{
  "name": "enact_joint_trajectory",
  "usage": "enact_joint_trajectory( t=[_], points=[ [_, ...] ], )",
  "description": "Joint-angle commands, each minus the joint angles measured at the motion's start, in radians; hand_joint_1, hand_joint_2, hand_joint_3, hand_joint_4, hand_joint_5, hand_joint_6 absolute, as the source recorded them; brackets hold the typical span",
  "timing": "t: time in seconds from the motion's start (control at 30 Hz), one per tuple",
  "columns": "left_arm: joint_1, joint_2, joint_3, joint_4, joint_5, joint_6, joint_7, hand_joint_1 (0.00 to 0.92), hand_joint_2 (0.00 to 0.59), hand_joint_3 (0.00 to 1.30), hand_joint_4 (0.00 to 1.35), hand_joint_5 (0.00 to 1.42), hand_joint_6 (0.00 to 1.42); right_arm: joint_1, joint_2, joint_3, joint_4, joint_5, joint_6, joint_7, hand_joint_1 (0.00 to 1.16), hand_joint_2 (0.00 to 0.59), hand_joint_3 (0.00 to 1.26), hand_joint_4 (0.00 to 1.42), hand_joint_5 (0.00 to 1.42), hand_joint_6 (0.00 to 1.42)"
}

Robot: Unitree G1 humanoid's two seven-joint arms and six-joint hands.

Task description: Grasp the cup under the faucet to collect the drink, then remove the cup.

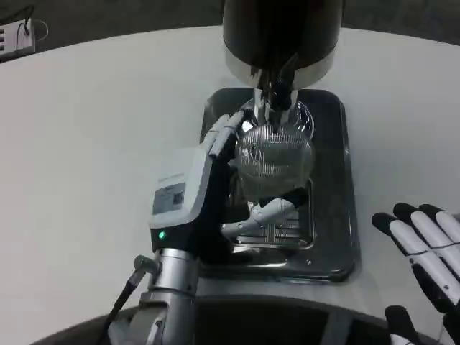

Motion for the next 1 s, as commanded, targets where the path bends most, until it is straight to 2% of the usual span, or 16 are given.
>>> enact_joint_trajectory(
  t=[0.03, 0.17, 0.5, 0.57, 0.7, 0.83, 1.0],
  points=[
    [0.032, 0.006, 0.000, -0.026, -0.020, 0.014, -0.015, 0.170, 0.031, 0.09, 0.00, 0.34, 0.31, 0.012, 0.008, -0.004, 0.001, 0.010, 0.000, 0.008, 0.20, 0.580, 0.10, 0.06, 0.07, 0.11],
    [0.072, 0.016, 0.014, -0.094, -0.043, 0.004, -0.015, 0.069, 0.007, 0.06, 0.00, 0.27, 0.23, 0.017, 0.010, -0.005, -0.002, 0.011, -0.003, 0.006, 0.20, 0.578, 0.10, 0.06, 0.07, 0.11],
    [0.271, 0.033, 0.141, -0.509, -0.165, 0.047, -0.151, 0.001, 0.000, 0.00, 0.00, 0.16, 0.10, 0.036, 0.018, -0.004, -0.004, 0.010, -0.019, 0.001, 0.20, 0.576, 0.10, 0.06, 0.07, 0.11],
    [0.297, 0.029, 0.159, -0.584, -0.203, 0.035, -0.188, 0.000, 0.018, 0.00, 0.00, 0.09, 0.02, 0.035, 0.022, 0.000, -0.006, 0.009, -0.019, 0.002, 0.20, 0.576, 0.10, 0.06, 0.07, 0.11],
    [0.318, 0.022, 0.190, -0.701, -0.331, 0.014, -0.288, 0.000, 0.060, 0.00, 0.00, 0.01, 0.00, 0.036, 0.028, 0.009, -0.011, 0.002, -0.020, 0.003, 0.20, 0.576, 0.10, 0.06, 0.07, 0.11],
    [0.314, 0.027, 0.205, -0.797, -0.423, 0.023, -0.388, 0.000, 0.067, 0.00, 0.00, 0.00, 0.00, 0.038, 0.032, 0.019, -0.015, -0.004, -0.020, 0.005, 0.20, 0.576, 0.10, 0.06, 0.07, 0.11],
    [0.278, 0.045, 0.220, -0.883, -0.557, 0.049, -0.545, 0.000, 0.133, 0.00, 0.00, 0.00, 0.00, 0.038, 0.033, 0.028, -0.016, -0.007, -0.018, 0.006, 0.20, 0.576, 0.10, 0.06, 0.07, 0.11]
  ],
)
